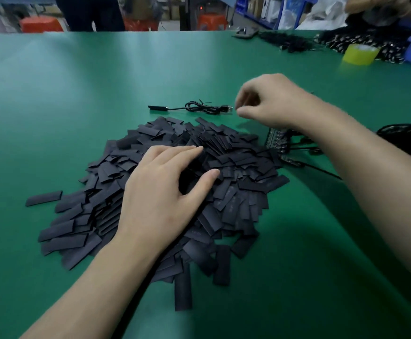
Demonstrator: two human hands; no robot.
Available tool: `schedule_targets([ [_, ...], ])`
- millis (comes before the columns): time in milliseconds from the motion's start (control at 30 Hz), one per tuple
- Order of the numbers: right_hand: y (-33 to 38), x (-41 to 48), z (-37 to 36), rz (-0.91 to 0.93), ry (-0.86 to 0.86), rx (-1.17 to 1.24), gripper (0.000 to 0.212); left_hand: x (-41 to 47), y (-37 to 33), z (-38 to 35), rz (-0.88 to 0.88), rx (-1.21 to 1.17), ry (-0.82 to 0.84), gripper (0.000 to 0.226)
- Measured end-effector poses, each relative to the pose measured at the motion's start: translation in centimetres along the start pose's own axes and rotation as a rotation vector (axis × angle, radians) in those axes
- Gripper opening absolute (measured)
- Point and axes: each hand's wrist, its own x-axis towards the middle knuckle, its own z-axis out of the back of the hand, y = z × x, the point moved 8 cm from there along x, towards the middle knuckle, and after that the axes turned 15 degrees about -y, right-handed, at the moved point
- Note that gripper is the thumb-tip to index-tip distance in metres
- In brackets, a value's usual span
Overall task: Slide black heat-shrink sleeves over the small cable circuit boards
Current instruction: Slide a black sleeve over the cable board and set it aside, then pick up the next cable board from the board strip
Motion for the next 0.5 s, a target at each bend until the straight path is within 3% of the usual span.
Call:
schedule_targets([
  [133,-4.7,-6.3,2.8,-0.166,0.146,-0.233,0.015,-0.1,-0.5,0.1,-0.037,-0.021,-0.002,0.04],
  [233,-6.2,-9.2,2.2,-0.278,0.223,-0.264,0.022,-0.1,-0.8,0.2,-0.069,-0.035,0.007,0.033],
  [500,-7.3,-10.5,0.8,-0.322,0.147,-0.212,0.021,-0.4,-1.8,0.1,-0.15,-0.094,0.065,0.034],
])
